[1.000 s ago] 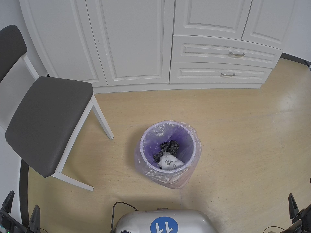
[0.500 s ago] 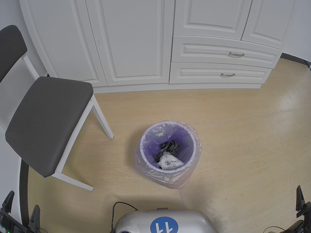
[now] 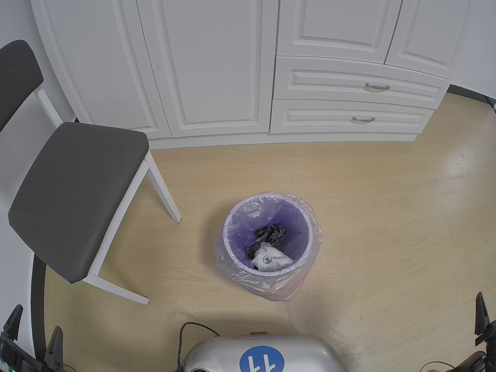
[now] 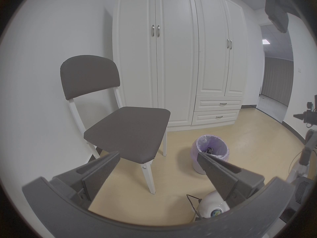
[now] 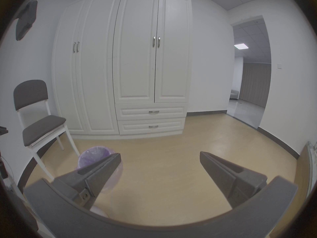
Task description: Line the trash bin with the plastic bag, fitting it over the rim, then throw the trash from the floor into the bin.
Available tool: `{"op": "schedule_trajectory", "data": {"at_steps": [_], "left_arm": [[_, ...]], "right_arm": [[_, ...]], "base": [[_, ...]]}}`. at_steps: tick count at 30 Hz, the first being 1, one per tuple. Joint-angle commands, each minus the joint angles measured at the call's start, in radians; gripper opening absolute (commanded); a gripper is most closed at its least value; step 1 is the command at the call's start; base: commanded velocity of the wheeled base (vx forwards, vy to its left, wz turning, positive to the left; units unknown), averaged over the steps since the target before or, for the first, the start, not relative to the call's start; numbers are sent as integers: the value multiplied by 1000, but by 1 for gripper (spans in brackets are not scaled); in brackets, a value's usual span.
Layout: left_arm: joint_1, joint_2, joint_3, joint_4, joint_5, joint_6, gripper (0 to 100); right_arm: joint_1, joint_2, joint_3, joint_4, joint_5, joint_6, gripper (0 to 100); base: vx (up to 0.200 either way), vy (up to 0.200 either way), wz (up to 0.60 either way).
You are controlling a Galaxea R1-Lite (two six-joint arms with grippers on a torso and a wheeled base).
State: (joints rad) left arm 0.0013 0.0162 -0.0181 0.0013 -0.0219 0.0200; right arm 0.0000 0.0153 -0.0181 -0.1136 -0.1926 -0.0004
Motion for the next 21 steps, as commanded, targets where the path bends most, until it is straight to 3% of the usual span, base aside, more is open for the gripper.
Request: {"op": "schedule_trajectory", "data": {"at_steps": [1,3,11,16,21], "left_arm": [[0,-16,17,0,0,1,100],[0,-16,17,2,0,3,100],[0,-16,18,-1,-3,18,100],[0,-16,18,-1,-4,20,100],[0,-16,17,2,4,-2,100]], "right_arm": [[0,-14,15,65,50,42,100],[0,-14,15,68,93,50,100],[-2,-14,15,75,119,20,100],[0,-5,13,100,234,-59,100],[0,-14,17,111,197,-16,100]], "base": [[0,0,0],[0,0,0],[0,0,0],[0,0,0],[0,0,0]]}}
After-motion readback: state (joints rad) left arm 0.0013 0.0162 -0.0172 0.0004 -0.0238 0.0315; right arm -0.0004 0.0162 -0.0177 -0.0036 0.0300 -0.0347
